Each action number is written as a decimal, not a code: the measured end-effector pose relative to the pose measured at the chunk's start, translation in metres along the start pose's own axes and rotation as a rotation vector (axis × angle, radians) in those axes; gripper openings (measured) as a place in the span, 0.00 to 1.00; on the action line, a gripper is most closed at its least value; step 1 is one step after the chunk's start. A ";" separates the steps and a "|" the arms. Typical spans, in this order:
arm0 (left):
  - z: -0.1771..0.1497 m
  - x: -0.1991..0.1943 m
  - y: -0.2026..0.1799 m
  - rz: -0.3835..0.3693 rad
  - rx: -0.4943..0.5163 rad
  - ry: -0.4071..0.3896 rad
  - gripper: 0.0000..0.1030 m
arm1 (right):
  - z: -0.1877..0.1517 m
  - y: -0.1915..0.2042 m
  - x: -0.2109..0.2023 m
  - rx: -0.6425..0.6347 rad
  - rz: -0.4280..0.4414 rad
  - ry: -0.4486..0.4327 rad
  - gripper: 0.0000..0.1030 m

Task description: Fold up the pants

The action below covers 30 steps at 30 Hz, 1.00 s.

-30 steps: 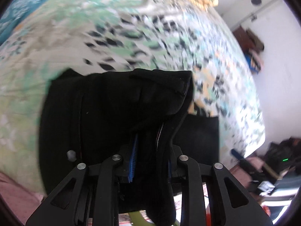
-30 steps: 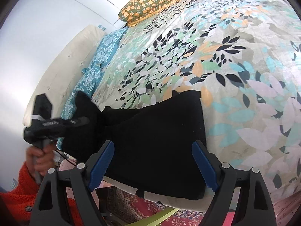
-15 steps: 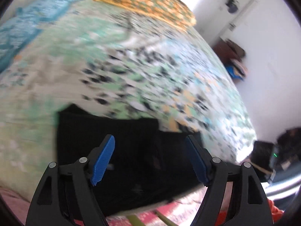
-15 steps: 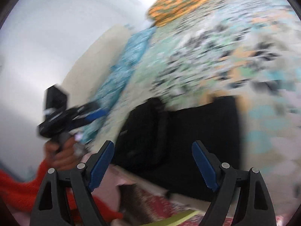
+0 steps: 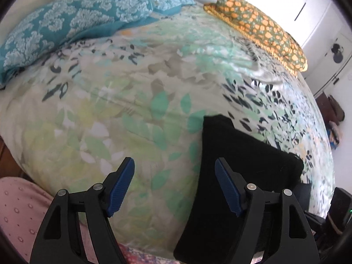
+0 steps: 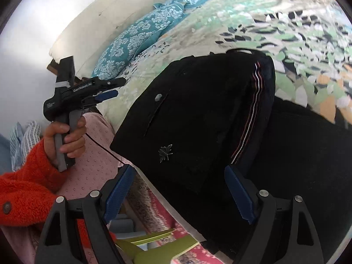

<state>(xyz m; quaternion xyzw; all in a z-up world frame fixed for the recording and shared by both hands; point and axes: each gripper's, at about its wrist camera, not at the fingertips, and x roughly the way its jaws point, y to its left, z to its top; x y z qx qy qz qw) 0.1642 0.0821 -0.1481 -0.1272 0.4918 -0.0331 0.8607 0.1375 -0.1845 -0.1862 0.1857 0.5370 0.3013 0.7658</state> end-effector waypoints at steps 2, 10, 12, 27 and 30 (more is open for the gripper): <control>0.001 0.002 -0.007 0.014 0.026 -0.003 0.75 | -0.002 -0.007 0.001 0.036 0.039 0.017 0.82; 0.003 0.007 -0.007 0.002 0.018 0.016 0.75 | 0.002 -0.055 0.013 0.279 0.295 0.079 0.74; 0.003 0.005 -0.004 0.006 0.013 0.014 0.75 | 0.002 -0.063 0.020 0.323 0.254 0.100 0.49; 0.004 0.000 0.016 -0.009 -0.095 0.017 0.76 | 0.030 0.007 -0.095 0.110 0.262 -0.119 0.20; 0.003 -0.004 0.009 -0.010 -0.058 0.009 0.76 | 0.019 0.007 -0.128 0.102 0.229 -0.152 0.20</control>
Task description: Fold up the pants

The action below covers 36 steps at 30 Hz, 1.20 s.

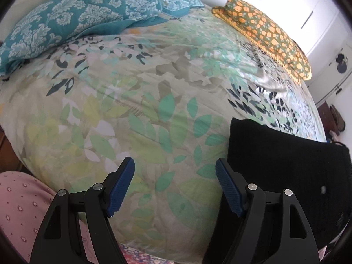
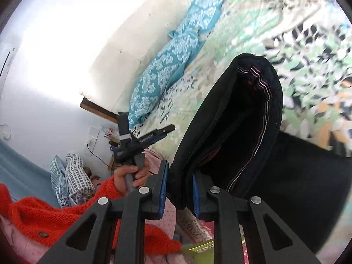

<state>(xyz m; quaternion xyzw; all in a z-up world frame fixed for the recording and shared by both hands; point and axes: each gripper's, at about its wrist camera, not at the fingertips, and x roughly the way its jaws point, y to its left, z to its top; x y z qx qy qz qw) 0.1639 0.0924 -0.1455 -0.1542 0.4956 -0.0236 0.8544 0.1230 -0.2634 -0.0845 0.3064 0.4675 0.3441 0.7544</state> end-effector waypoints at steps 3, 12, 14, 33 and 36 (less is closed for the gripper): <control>-0.002 -0.002 -0.004 -0.019 0.018 0.004 0.76 | -0.009 -0.009 -0.028 0.012 -0.047 -0.024 0.19; -0.012 -0.004 -0.039 -0.046 0.135 0.021 0.76 | -0.071 -0.094 -0.054 0.169 -0.316 -0.001 0.19; -0.020 -0.005 -0.054 -0.049 0.189 0.029 0.76 | -0.082 -0.114 -0.046 0.143 -0.437 0.048 0.19; -0.119 0.019 -0.159 -0.012 0.727 0.147 0.76 | 0.018 -0.052 -0.023 -0.258 -0.686 -0.033 0.44; -0.125 0.016 -0.159 -0.010 0.751 0.144 0.77 | 0.020 -0.105 0.015 -0.204 -0.801 0.100 0.42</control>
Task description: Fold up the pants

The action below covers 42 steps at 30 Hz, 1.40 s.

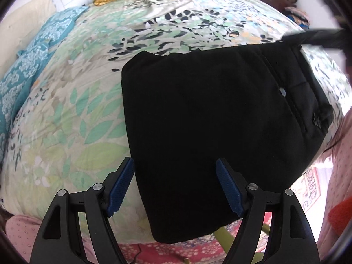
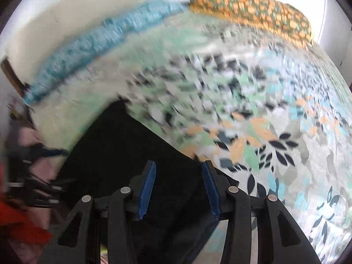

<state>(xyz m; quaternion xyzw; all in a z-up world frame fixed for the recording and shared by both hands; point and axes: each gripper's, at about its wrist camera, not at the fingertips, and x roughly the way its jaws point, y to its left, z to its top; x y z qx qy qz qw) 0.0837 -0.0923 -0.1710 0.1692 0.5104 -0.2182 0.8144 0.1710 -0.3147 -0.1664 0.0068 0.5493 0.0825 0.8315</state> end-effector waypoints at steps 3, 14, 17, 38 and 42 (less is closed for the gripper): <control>-0.002 -0.002 0.000 0.000 0.001 -0.002 0.79 | -0.004 -0.017 0.005 0.109 0.052 -0.014 0.45; 0.005 -0.002 0.002 0.023 -0.036 -0.001 0.79 | -0.066 0.063 -0.091 -0.004 0.158 -0.074 0.45; 0.003 0.000 -0.002 0.034 -0.019 0.004 0.79 | -0.092 0.084 -0.076 -0.045 0.120 -0.009 0.45; 0.001 0.006 0.002 0.030 -0.045 0.034 0.88 | -0.117 0.094 -0.042 -0.019 0.109 0.080 0.55; 0.002 0.001 0.004 0.044 -0.052 0.029 0.88 | -0.118 0.101 -0.042 -0.052 0.091 0.103 0.61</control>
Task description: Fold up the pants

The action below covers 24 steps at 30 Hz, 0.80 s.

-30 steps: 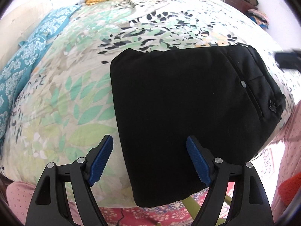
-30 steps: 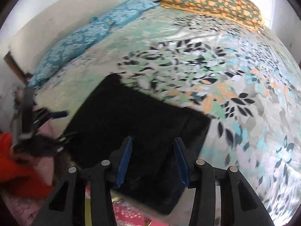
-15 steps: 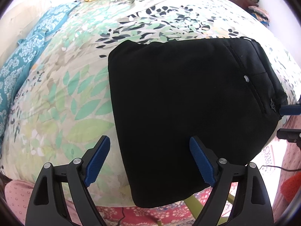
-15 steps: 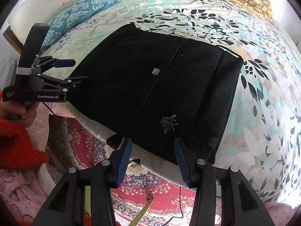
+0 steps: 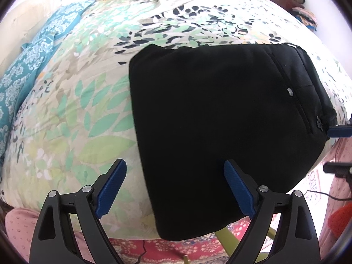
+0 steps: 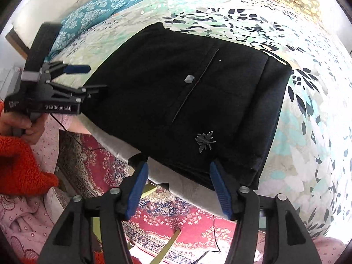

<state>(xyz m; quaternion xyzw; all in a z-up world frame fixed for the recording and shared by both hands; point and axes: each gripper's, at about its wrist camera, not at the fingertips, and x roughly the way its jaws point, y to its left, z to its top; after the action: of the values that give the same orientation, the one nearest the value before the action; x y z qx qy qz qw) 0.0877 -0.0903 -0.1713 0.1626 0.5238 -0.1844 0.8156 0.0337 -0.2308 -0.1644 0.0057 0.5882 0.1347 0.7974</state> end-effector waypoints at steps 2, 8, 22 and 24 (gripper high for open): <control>0.000 -0.005 0.004 0.017 -0.013 -0.010 0.88 | -0.001 0.003 -0.003 -0.005 -0.021 0.022 0.62; 0.002 -0.014 0.023 0.040 -0.090 -0.032 0.88 | -0.009 -0.002 -0.041 0.021 -0.099 -0.122 0.89; 0.004 -0.011 0.033 0.103 -0.107 -0.020 0.88 | -0.001 -0.015 -0.039 0.071 -0.126 -0.159 0.91; 0.004 -0.009 0.031 0.108 -0.101 -0.013 0.88 | -0.001 -0.016 -0.038 0.075 -0.122 -0.162 0.91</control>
<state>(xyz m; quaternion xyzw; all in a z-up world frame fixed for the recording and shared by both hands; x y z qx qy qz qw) 0.1017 -0.0632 -0.1591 0.1480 0.5175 -0.1147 0.8350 0.0260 -0.2543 -0.1317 0.0105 0.5256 0.0630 0.8483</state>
